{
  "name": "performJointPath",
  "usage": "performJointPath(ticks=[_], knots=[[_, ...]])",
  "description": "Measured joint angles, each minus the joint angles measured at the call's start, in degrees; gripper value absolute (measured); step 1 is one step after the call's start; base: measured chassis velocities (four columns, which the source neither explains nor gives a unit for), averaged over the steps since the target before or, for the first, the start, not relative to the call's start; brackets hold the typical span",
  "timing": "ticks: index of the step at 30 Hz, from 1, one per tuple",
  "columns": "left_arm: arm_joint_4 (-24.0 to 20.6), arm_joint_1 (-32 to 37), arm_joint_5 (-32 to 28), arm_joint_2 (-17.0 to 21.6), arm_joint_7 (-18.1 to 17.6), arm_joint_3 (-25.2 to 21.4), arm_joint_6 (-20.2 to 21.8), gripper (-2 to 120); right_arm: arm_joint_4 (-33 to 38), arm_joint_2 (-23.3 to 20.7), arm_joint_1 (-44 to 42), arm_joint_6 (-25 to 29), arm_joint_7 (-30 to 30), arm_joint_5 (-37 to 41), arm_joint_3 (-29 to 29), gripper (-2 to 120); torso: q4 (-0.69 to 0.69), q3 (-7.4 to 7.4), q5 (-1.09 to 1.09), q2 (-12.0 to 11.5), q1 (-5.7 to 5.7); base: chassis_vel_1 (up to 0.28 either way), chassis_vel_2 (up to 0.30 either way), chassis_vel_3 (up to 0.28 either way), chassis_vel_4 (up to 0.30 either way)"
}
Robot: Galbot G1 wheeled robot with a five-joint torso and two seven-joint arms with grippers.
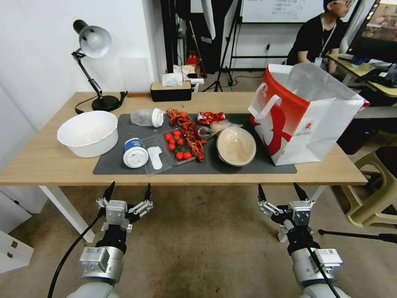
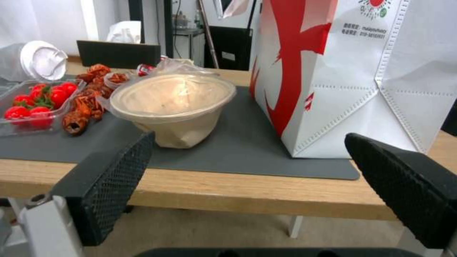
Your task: Pick up the trash from the table and place it into the takeout bag.
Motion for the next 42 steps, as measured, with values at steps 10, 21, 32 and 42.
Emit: performJointPath(ticks=[10,21,32,42], knots=[[0.0,0.0,0.0,0.0,0.0,0.0,0.0,100,0.0,0.0,0.0,0.0,0.0,0.0,0.0,100,0.0,0.0,0.0,0.0,0.0,0.0,0.0,0.0,0.0],[0.0,0.0,-0.1,0.1,-0.2,0.1,0.0,100,0.0,-0.2,-0.2,-0.3,-0.1,0.1,0.0,100,0.0,0.0,0.0,0.0,0.0,0.0,0.0,0.0,0.0],[-2.4,1.9,-6.9,8.7,-14.1,7.2,3.9,100,4.8,-6.6,-5.6,-12.4,-5.5,4.8,2.2,100,0.0,0.0,0.02,0.0,0.0,0.0,0.0,0.0,0.0],[-4.2,3.6,-12.4,14.6,-24.8,12.8,6.2,100,4.9,-6.6,-5.4,-12.8,-5.5,5.5,2.4,100,-0.03,0.0,0.03,0.0,0.0,0.0,0.0,0.0,0.0]])
